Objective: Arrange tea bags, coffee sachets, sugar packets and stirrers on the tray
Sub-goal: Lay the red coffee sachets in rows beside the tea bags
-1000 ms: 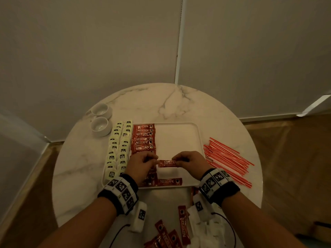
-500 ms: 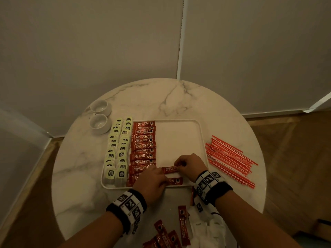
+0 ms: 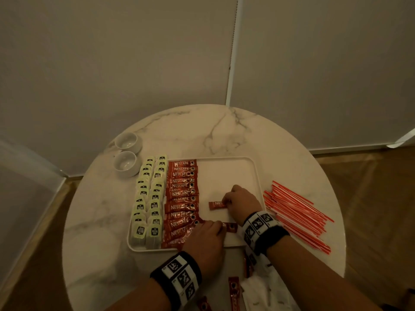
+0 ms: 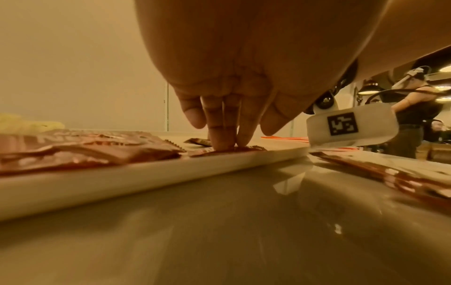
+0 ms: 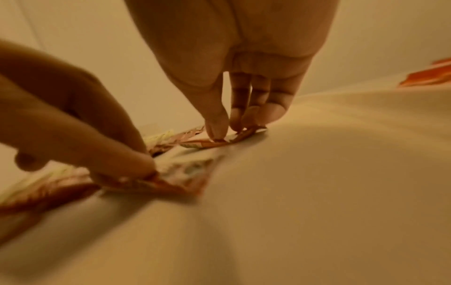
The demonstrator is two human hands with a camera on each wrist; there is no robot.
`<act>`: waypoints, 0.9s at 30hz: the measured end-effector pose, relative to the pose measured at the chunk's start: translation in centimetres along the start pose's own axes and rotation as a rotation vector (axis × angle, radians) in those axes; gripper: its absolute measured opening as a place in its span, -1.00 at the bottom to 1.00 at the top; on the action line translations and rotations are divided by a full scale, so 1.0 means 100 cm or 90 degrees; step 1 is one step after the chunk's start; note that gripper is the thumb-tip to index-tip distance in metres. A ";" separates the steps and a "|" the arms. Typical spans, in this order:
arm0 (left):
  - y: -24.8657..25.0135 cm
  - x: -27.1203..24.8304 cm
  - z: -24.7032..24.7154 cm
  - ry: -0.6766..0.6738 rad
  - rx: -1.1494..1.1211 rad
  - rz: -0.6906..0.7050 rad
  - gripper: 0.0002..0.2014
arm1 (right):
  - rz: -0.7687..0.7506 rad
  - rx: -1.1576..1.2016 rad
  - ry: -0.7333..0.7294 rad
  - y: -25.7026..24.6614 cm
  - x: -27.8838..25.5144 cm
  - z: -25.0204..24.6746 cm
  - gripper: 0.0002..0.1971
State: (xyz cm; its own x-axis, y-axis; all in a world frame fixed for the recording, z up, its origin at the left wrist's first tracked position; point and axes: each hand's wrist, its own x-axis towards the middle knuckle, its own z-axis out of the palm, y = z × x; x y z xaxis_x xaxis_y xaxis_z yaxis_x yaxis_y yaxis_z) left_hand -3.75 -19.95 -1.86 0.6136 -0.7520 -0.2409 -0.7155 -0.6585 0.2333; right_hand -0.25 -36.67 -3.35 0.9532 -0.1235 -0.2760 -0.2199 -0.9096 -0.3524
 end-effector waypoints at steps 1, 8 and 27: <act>-0.002 0.005 -0.001 0.002 0.004 -0.004 -0.58 | 0.005 -0.003 -0.008 -0.001 0.007 -0.003 -0.75; -0.014 0.011 -0.005 0.040 -0.055 -0.018 -0.61 | -0.012 0.015 -0.036 0.002 0.006 -0.022 -0.73; -0.106 -0.025 0.005 0.137 -0.107 -0.132 -0.71 | -0.204 -0.121 -0.081 -0.071 -0.018 0.020 -0.55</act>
State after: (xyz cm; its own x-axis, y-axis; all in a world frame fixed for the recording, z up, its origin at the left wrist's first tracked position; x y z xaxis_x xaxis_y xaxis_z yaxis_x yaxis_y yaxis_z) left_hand 2.17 -11.12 -4.16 0.8092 -0.5791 -0.0993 -0.5146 -0.7801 0.3559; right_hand -0.78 -29.18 -2.17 0.9312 0.2187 -0.2915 0.1390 -0.9527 -0.2704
